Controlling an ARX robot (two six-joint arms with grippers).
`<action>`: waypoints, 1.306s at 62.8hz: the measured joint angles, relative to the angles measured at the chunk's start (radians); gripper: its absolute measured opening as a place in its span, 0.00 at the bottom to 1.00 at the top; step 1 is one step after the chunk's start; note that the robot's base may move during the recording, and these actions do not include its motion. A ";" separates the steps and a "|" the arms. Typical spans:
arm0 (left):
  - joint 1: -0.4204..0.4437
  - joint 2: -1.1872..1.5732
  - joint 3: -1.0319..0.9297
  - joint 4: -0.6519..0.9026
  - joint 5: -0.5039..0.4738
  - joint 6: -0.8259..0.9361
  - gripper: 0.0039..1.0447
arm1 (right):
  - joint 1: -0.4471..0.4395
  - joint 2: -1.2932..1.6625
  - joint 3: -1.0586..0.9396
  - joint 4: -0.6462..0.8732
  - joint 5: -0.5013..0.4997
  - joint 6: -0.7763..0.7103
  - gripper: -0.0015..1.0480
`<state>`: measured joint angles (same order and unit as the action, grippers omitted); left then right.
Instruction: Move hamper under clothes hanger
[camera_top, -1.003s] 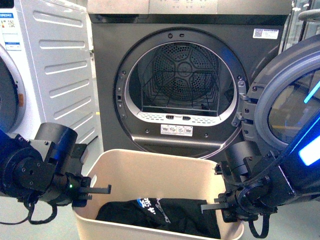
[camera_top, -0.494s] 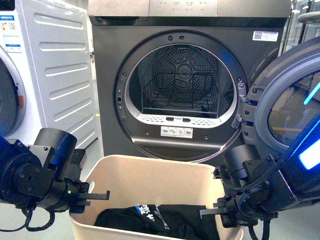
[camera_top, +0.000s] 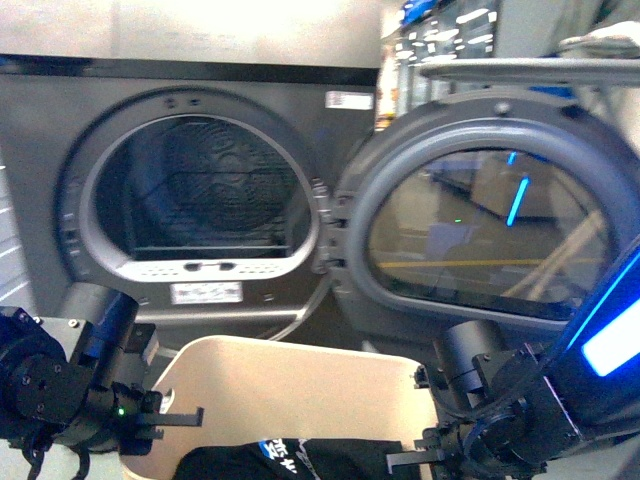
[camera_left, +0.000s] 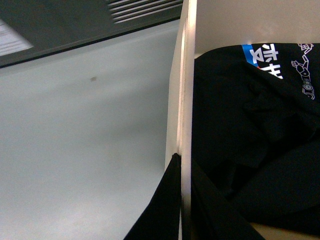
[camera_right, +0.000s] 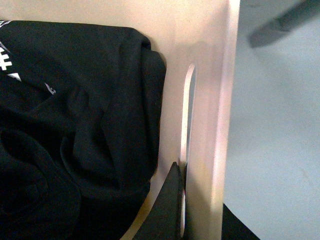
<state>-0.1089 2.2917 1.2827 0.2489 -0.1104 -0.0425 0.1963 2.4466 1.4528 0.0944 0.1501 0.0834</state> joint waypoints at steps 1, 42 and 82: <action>-0.003 0.000 0.000 0.000 0.001 0.000 0.03 | -0.002 0.000 0.000 0.000 0.002 0.000 0.03; 0.010 -0.004 0.000 0.000 -0.012 0.000 0.03 | 0.011 -0.003 -0.001 0.000 -0.010 0.000 0.03; 0.010 -0.008 0.000 0.000 -0.013 0.000 0.03 | 0.013 -0.006 -0.001 0.000 -0.010 0.000 0.03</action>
<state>-0.0986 2.2833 1.2823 0.2489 -0.1230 -0.0425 0.2089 2.4405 1.4517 0.0944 0.1406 0.0837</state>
